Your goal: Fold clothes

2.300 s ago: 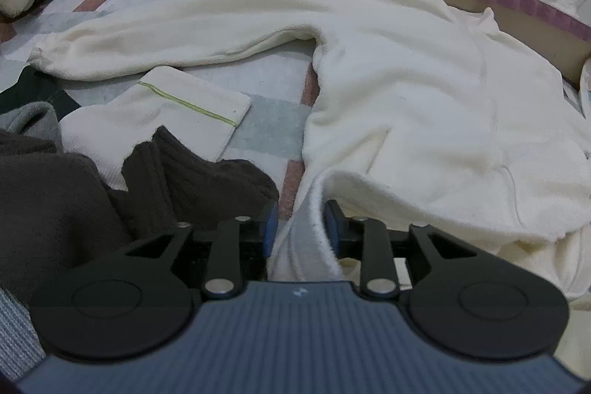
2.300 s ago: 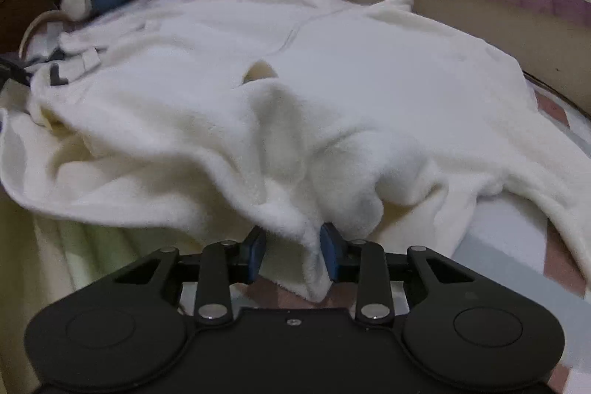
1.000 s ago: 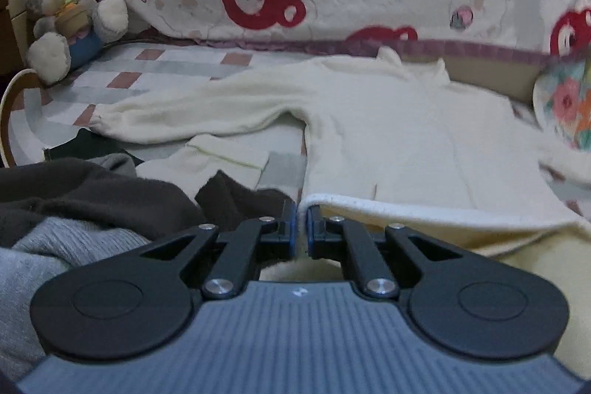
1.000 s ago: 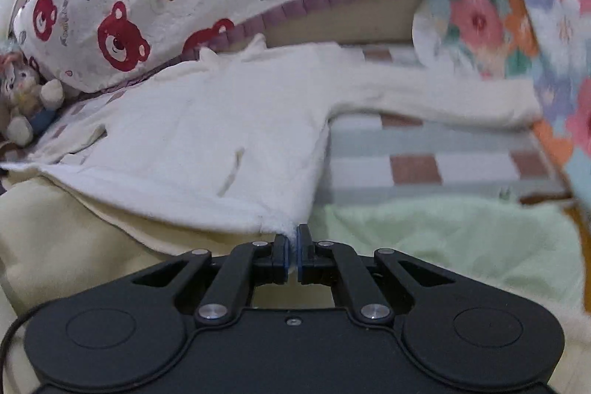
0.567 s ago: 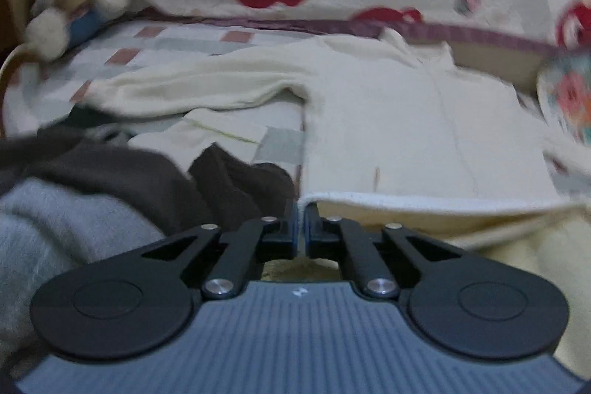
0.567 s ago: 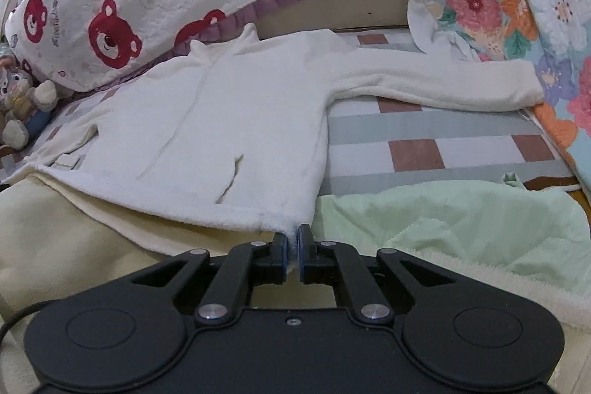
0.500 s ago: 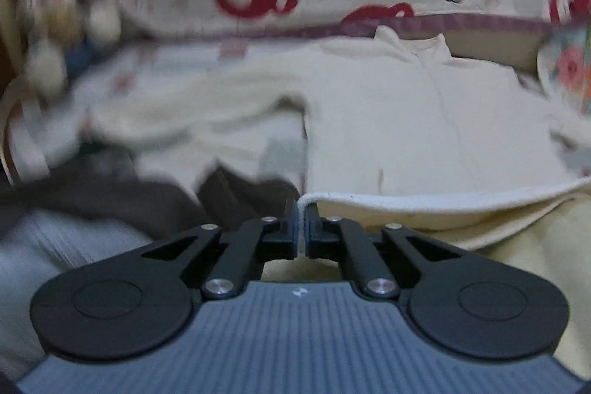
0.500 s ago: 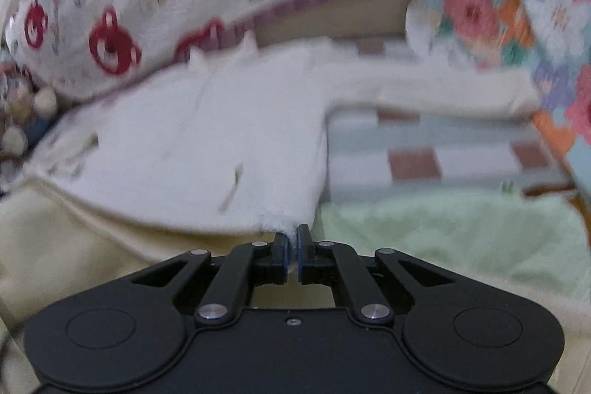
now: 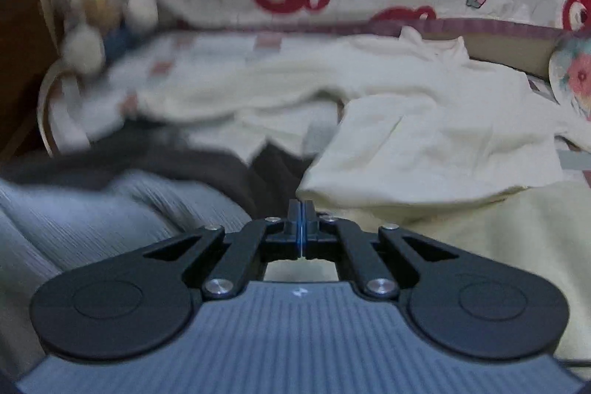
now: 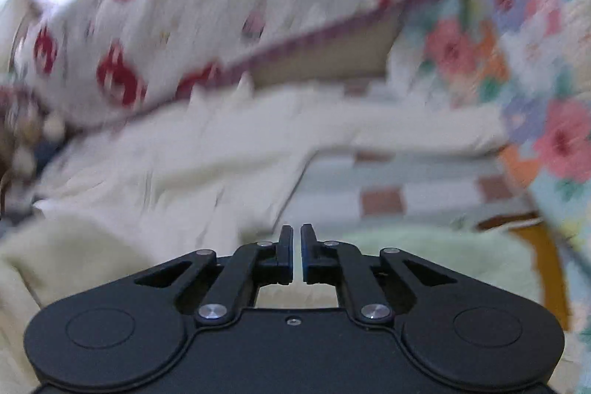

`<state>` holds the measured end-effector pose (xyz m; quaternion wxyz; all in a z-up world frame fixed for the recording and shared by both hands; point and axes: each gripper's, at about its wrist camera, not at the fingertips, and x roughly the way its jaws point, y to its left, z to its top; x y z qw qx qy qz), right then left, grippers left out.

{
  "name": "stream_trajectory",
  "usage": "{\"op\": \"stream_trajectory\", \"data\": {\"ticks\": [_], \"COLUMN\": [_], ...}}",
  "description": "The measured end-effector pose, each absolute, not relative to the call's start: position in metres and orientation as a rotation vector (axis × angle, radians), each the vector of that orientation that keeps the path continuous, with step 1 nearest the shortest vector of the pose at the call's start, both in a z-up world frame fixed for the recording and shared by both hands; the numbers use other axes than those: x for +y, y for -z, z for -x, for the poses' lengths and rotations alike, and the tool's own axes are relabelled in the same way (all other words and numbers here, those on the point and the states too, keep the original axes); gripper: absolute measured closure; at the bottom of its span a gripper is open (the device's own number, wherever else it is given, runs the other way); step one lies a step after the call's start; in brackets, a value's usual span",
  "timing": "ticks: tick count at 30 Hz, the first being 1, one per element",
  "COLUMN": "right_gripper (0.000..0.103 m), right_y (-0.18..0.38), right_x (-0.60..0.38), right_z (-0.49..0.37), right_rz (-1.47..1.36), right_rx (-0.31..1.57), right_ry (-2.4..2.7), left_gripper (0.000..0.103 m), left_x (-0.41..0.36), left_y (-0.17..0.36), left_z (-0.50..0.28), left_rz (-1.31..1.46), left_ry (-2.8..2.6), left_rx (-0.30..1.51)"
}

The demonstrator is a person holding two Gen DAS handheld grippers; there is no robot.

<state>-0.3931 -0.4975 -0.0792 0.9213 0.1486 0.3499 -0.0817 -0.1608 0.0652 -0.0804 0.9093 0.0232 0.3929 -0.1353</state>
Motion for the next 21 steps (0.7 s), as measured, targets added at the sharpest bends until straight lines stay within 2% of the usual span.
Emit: {"op": "stream_trajectory", "data": {"ticks": [3,4,5,6,9,10,15,18,19,21], "right_gripper": [0.090,0.076,0.067,0.057,0.056,0.056,0.054,0.054,0.054,0.052], "right_y": [0.106,0.115,0.124,0.132,0.153,0.158,0.177,0.186,0.189,0.198], "right_x": [-0.499,-0.501,-0.504,-0.506,-0.496,-0.492,-0.489,-0.494,-0.495,-0.500], "right_z": [0.354,0.340,0.327,0.318,0.306,0.304,0.307,0.307,0.308,0.306], "right_rz": [-0.373,-0.437,-0.504,-0.563,-0.652,-0.647,-0.674,-0.754,-0.791,-0.860], "right_rx": [0.772,0.793,0.824,0.850,0.903,0.915,0.955,0.979,0.984,0.988], "right_ry": [0.078,0.055,0.036,0.024,-0.002,-0.006,0.003,-0.042,-0.054,-0.044], "left_gripper": [0.091,0.073,0.055,0.047,0.043,0.038,0.037,0.045,0.052,0.074], "left_x": [0.059,0.056,0.051,0.046,0.036,0.033,0.020,0.022,0.022,0.025], "left_y": [0.077,0.075,0.075,0.076,0.083,0.089,0.137,0.159,0.160,0.159], "left_z": [0.147,0.139,0.131,0.120,0.090,0.080,0.030,0.017,0.017,0.019], "left_rz": [0.006,0.004,-0.008,-0.022,-0.002,0.001,-0.032,-0.007,0.005,0.035], "left_ry": [0.321,0.333,0.336,0.335,0.308,0.303,0.226,0.214,0.231,0.280], "left_rx": [0.798,0.799,0.808,0.823,0.867,0.895,1.066,1.149,1.146,1.140]}}
